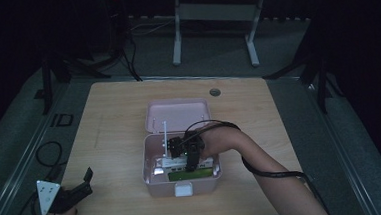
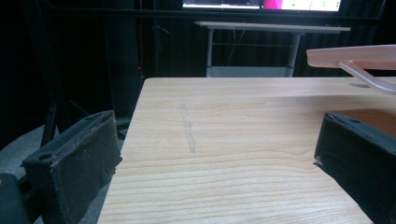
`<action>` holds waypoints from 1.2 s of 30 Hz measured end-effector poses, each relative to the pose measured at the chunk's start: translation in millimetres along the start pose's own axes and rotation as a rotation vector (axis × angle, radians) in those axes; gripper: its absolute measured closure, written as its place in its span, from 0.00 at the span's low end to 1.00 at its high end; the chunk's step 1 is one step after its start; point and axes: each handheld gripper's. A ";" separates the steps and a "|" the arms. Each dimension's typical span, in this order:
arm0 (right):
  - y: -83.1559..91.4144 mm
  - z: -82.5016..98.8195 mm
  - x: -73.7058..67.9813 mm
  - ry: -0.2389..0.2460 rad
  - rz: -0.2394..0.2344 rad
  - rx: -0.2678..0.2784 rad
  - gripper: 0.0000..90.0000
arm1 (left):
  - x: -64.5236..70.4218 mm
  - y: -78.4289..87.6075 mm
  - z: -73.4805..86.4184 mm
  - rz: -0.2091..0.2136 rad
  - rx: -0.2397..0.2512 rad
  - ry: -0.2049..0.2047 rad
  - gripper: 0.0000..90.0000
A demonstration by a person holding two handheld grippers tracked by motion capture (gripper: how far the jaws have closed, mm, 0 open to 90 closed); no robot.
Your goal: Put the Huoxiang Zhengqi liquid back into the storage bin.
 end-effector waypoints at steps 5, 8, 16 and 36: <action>-8.8 4.6 5.2 -0.007 -0.013 0.014 0.69 | 0.0 0.1 0.0 0.000 0.000 -0.002 0.00; -13.2 5.5 6.5 -0.004 -0.011 0.006 0.69 | 0.0 0.0 0.0 0.000 0.000 -0.001 0.00; -29.8 13.2 14.9 -0.008 -0.031 0.024 0.69 | 0.0 0.0 0.0 0.000 -0.001 0.000 0.00; -33.2 19.2 13.3 0.005 -0.011 0.049 0.55 | 0.1 0.1 0.0 0.000 0.001 -0.001 0.00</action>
Point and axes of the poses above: each handheld gripper's, and its own axes: y roughly backward along the jaws, z roughly out of its underside, x roughly to its right, and after that the axes turned 14 degrees about -z, right-handed
